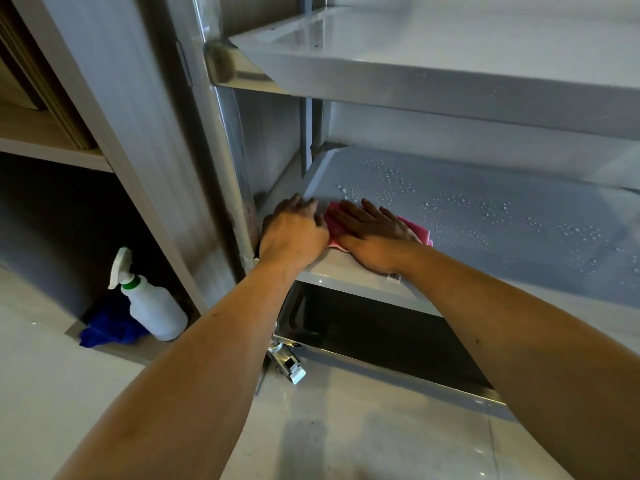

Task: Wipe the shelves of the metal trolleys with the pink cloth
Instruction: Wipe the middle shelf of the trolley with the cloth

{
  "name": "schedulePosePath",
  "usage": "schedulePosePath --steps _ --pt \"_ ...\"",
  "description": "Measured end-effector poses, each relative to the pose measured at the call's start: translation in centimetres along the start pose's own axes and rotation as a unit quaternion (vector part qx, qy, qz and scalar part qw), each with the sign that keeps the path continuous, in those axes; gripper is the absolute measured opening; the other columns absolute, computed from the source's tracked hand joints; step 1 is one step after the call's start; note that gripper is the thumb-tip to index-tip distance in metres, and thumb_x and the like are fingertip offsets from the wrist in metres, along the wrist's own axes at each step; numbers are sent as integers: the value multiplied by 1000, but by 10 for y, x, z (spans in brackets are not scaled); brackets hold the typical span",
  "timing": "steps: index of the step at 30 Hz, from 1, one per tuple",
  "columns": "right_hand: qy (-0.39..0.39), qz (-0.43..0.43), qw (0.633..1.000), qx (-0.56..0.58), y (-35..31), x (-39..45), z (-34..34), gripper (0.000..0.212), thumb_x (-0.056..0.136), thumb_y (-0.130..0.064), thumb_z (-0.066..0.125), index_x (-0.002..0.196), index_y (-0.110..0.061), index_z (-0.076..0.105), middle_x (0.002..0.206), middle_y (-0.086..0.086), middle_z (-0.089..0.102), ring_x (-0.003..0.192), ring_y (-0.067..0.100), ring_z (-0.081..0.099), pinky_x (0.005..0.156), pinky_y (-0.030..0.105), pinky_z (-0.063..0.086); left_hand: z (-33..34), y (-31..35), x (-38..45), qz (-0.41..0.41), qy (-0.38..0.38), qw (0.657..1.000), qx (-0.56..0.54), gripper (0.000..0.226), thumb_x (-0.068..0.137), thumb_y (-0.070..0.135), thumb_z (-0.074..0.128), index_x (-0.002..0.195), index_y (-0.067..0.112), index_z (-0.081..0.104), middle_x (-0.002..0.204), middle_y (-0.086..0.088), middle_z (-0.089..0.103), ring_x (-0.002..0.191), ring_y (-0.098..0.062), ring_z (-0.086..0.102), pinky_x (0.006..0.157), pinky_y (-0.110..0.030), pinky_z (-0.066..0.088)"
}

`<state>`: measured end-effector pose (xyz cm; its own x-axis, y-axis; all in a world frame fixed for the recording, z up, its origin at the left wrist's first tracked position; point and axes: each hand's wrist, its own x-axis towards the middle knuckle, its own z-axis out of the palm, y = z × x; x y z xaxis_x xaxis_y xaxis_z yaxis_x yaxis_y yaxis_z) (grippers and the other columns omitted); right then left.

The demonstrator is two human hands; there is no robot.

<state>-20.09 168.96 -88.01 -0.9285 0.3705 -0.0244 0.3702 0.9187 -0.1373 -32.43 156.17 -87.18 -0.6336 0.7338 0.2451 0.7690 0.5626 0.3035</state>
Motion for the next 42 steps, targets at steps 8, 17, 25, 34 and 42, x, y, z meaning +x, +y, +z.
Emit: schedulePosePath --steps 8,17,25,34,42 --pt "-24 5 998 -53 19 24 -10 83 92 -79 4 163 -36 1 172 -3 -4 158 30 -2 127 52 5 2 -6 4 40 -143 987 52 79 96 69 12 160 24 11 169 -2 -2 155 -28 -7 123 -55 1" --pt "-33 11 997 -75 27 46 -20 69 103 -61 16 164 -31 4 172 1 -3 157 34 -1 127 53 7 4 1 4 48 -151 981 111 112 76 94 5 161 22 -2 169 -6 -5 154 -27 -14 123 -51 -9" --pt "-41 29 995 -87 42 81 -19 68 103 -62 14 164 -34 2 172 -2 -5 158 31 -5 127 54 6 6 0 4 55 -136 984 97 105 80 92 11 160 25 0 169 -3 3 155 -22 -1 125 -47 3" --pt "-31 39 994 -101 61 121 -20 67 104 -63 18 163 -36 0 172 -1 -5 157 34 -2 126 56 8 13 -3 8 62 -139 984 92 91 80 91 5 157 43 -3 168 9 -3 155 -22 -7 123 -50 -2" --pt "-33 52 994 -88 70 143 -21 67 104 -64 15 163 -36 2 172 -2 -4 158 32 -2 127 54 7 6 2 14 68 -128 987 64 80 83 87 20 146 38 25 157 3 24 149 -27 16 120 -54 18"
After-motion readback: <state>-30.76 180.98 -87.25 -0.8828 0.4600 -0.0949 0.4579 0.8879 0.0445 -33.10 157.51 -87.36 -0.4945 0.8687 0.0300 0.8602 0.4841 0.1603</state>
